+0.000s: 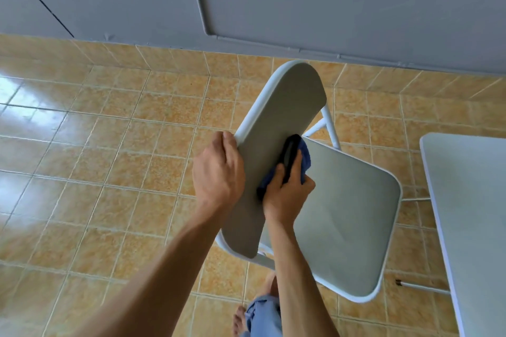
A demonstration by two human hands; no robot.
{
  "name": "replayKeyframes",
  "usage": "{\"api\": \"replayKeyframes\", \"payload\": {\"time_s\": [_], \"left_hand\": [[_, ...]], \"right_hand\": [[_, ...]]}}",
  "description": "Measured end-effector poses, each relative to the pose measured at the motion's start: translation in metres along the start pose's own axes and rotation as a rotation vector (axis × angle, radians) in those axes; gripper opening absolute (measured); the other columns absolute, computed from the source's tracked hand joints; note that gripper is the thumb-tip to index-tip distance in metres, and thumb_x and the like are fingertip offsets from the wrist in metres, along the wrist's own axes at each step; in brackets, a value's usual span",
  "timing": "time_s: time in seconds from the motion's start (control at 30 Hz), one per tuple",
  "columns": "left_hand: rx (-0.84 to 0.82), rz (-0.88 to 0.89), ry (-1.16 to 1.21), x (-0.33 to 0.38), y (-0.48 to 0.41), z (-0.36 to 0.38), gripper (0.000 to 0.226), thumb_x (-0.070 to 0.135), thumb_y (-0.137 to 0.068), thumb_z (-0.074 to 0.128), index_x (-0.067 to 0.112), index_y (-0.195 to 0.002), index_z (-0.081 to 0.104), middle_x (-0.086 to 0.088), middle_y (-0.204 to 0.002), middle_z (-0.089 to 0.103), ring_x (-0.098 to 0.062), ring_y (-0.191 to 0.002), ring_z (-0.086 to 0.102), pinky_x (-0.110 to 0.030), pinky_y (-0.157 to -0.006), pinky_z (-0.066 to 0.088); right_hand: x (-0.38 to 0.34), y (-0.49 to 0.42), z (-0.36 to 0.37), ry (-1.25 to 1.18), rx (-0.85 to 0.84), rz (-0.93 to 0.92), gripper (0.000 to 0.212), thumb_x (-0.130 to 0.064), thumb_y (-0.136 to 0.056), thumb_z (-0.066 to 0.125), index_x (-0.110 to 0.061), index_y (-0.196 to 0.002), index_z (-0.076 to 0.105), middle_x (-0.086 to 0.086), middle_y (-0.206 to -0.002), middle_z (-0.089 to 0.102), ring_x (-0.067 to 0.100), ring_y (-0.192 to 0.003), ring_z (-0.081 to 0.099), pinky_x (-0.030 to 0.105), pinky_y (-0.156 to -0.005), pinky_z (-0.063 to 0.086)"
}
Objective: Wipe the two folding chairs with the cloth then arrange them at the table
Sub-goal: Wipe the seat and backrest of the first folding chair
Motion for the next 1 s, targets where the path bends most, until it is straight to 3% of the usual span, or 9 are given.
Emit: {"api": "replayKeyframes", "payload": {"time_s": [0.1,0.23,0.33,0.4,0.53,0.67,0.73,0.83,1.0], "left_hand": [[-0.008,-0.009,-0.009,-0.001,0.001,0.000,0.036,0.032,-0.104,0.030,0.015,-0.078,0.048,0.004,-0.060,0.046,-0.023,-0.057,0.048,-0.033,-0.052,0.030],[-0.042,-0.020,0.003,-0.003,0.001,0.003,0.039,0.034,-0.104,0.028,0.013,-0.079,0.050,0.004,-0.061,0.050,-0.024,-0.057,0.051,-0.034,-0.054,0.034],[-0.046,-0.041,-0.015,-0.002,0.000,0.004,0.038,0.034,-0.104,0.027,0.015,-0.077,0.047,0.004,-0.061,0.051,-0.018,-0.055,0.051,-0.033,-0.052,0.031],[-0.056,-0.051,-0.040,0.002,0.001,0.004,0.037,0.034,-0.105,0.027,0.017,-0.077,0.044,0.003,-0.060,0.050,-0.017,-0.054,0.050,-0.033,-0.047,0.030],[-0.077,-0.070,-0.089,0.004,0.001,0.003,0.036,0.034,-0.105,0.026,0.015,-0.080,0.044,0.003,-0.060,0.049,-0.015,-0.052,0.048,-0.031,-0.046,0.029],[-0.116,-0.055,-0.088,0.008,0.001,0.004,0.037,0.033,-0.105,0.026,0.012,-0.082,0.046,0.000,-0.061,0.050,-0.019,-0.052,0.048,-0.032,-0.046,0.033],[-0.154,-0.069,-0.077,0.009,0.000,0.006,0.035,0.029,-0.105,0.027,0.009,-0.083,0.046,-0.002,-0.063,0.050,-0.021,-0.053,0.048,-0.033,-0.047,0.031],[-0.241,-0.072,-0.045,0.013,-0.004,0.009,0.029,0.023,-0.104,0.030,0.008,-0.086,0.047,-0.004,-0.068,0.055,-0.028,-0.060,0.052,-0.038,-0.053,0.037],[-0.230,-0.011,-0.023,0.041,-0.043,0.008,0.029,0.031,-0.102,0.030,0.014,-0.090,0.051,-0.003,-0.079,0.059,-0.026,-0.074,0.056,-0.043,-0.065,0.045]], "right_hand": [[0.019,-0.010,-0.004,-0.090,-0.089,0.293,0.050,-0.035,-0.094,0.050,-0.042,-0.143,0.048,0.017,-0.118,0.061,0.029,-0.093,0.065,0.042,-0.086,0.058],[-0.084,0.051,-0.021,-0.269,-0.139,-0.225,0.045,-0.016,-0.099,0.059,-0.033,-0.140,0.056,0.003,-0.117,0.052,0.014,-0.108,0.061,0.025,-0.095,0.052],[-0.105,0.045,-0.022,-0.160,0.010,-0.467,0.046,-0.013,-0.098,0.057,-0.027,-0.141,0.056,-0.001,-0.120,0.051,0.017,-0.112,0.058,0.028,-0.096,0.050],[-0.075,0.003,-0.017,-0.038,0.069,-0.363,0.048,-0.016,-0.098,0.054,-0.030,-0.143,0.053,0.002,-0.119,0.051,0.021,-0.106,0.059,0.032,-0.090,0.051],[-0.011,-0.060,-0.010,-0.174,-0.115,0.164,0.066,-0.009,-0.088,0.049,-0.054,-0.137,0.051,0.012,-0.114,0.063,0.031,-0.093,0.066,0.044,-0.082,0.059],[-0.065,-0.039,-0.043,-0.167,-0.081,-0.002,0.054,-0.027,-0.091,0.064,-0.038,-0.142,0.048,-0.005,-0.117,0.055,0.010,-0.102,0.056,0.030,-0.094,0.049],[-0.091,-0.009,-0.031,-0.164,-0.186,-0.112,0.054,-0.058,-0.090,0.057,-0.032,-0.137,0.055,-0.003,-0.115,0.056,0.011,-0.107,0.058,0.033,-0.097,0.051],[-0.090,0.008,-0.019,-0.240,-0.198,-0.012,0.078,-0.087,-0.081,0.037,-0.029,-0.123,0.069,0.003,-0.124,0.054,0.019,-0.116,0.059,0.045,-0.099,0.052],[-0.106,0.008,-0.006,-0.030,-0.159,-0.180,0.066,-0.073,-0.088,0.035,-0.054,-0.150,0.029,0.005,-0.161,0.022,0.028,-0.141,0.037,0.052,-0.107,0.042]]}}
Point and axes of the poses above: each hand's wrist, its own y-axis away from the middle knuckle, its own z-axis out of the palm, x = y × z, the point moved 10 cm from there along -y, towards the middle knuckle
